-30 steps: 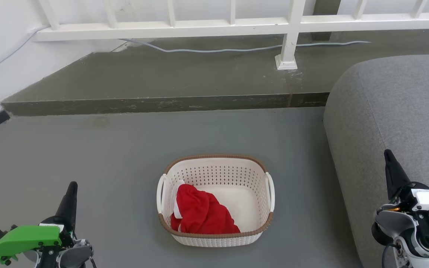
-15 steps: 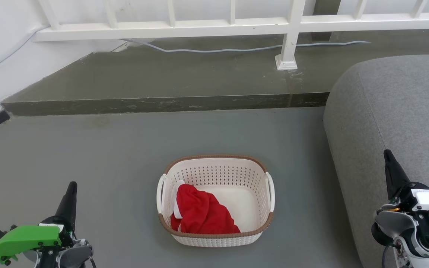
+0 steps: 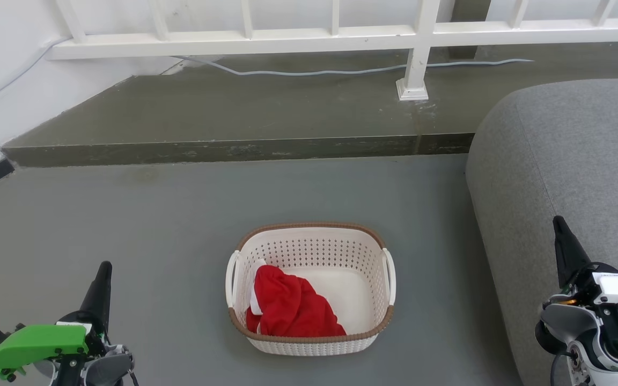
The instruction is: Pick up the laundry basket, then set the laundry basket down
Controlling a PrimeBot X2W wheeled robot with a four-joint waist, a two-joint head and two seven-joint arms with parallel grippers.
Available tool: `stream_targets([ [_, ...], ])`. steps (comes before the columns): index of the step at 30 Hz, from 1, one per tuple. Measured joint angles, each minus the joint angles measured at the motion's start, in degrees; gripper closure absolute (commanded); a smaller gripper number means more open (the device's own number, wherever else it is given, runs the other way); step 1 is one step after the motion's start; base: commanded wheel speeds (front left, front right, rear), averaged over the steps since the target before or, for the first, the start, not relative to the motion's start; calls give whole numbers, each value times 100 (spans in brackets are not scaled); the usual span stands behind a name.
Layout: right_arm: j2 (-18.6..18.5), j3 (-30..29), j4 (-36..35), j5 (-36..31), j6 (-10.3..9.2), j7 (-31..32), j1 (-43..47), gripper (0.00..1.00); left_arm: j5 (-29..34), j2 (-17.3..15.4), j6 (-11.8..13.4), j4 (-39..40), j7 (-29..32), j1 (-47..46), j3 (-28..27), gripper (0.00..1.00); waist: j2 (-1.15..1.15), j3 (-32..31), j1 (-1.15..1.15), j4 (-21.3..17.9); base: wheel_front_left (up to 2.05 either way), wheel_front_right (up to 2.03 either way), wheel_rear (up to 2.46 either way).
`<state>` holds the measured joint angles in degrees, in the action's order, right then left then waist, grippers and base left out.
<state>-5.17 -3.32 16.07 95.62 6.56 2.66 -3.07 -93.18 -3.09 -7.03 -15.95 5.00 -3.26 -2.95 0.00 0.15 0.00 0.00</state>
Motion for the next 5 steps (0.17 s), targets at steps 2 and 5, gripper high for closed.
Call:
stream_targets([
  [2, 0, -1, 0, 0, 1, 0, 0, 100, 0, 0, 0, 0, 0, 0, -1, 100, 0, 0, 0, 0, 0, 0, 0],
  [5, 0, -2, 1, 0, 8, 1, -1, 100, 0, 1, 0, 1, 0, 0, -1, 100, 0, 0, 0, 0, 0, 0, 0],
])
